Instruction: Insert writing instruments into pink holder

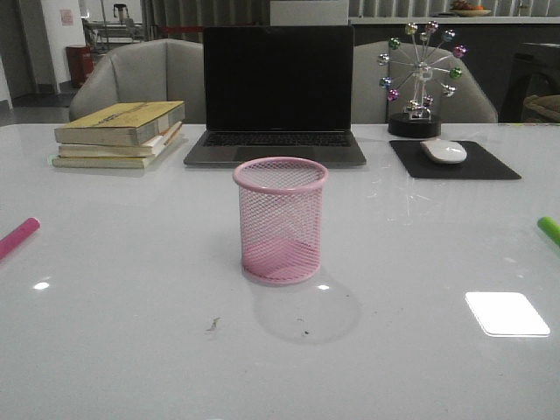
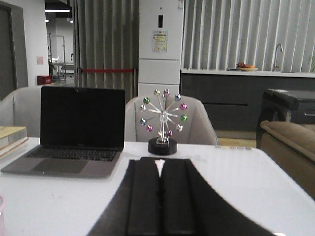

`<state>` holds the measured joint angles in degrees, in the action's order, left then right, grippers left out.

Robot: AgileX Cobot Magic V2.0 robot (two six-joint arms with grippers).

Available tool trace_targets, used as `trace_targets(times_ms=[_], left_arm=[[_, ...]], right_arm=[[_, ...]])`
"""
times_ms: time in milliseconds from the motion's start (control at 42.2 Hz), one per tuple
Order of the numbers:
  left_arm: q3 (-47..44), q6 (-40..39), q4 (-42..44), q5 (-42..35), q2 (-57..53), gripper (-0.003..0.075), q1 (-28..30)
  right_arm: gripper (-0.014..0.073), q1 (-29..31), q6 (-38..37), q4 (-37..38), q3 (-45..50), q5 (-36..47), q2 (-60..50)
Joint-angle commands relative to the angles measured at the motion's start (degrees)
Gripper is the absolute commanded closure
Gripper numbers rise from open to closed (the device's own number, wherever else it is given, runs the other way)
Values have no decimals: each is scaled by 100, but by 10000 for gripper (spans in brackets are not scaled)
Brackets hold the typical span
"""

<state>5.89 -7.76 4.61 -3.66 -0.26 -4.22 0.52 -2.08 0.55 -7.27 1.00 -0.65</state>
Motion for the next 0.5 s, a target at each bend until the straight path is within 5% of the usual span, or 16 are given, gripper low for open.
trace_targets(times_ms=[0,474], left_arm=[[859,-48,-13,-113,-29,629,1],[3441,-48,9,2885,1929,629,1]], right_arm=[[538,-11,46,7,-853,-196,-6],[538,-11,46,7,-3659,-3013,2145]])
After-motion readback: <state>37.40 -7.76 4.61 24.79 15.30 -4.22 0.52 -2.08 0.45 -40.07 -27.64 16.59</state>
